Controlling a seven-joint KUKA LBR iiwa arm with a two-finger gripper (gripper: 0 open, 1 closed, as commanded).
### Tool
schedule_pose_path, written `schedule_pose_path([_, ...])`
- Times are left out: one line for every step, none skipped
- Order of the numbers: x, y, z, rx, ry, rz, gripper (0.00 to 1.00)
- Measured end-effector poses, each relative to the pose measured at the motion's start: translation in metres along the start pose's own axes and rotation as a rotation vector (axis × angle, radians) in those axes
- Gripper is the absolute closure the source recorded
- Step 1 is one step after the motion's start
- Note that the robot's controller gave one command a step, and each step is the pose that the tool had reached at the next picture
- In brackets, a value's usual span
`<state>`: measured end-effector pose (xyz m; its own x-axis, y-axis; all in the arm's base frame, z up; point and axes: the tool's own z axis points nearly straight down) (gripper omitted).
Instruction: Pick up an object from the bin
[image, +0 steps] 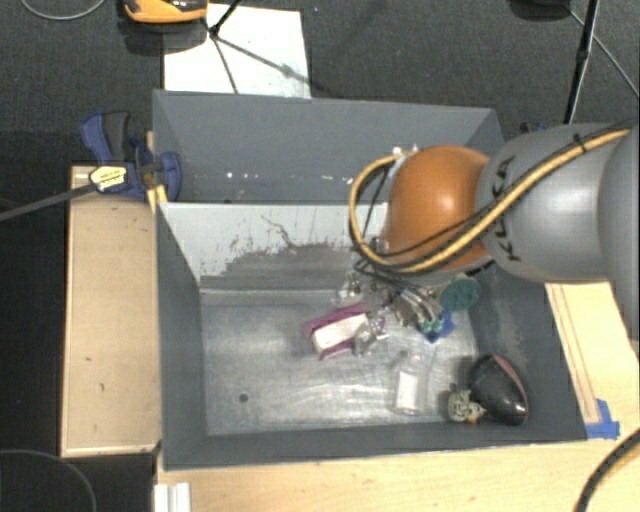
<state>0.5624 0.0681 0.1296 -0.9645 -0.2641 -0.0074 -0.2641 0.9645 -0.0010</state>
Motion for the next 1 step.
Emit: schedule_pose_path([-0.0006,-0.0001,-0.0005,-0.001,0.003,0.001,1.00])
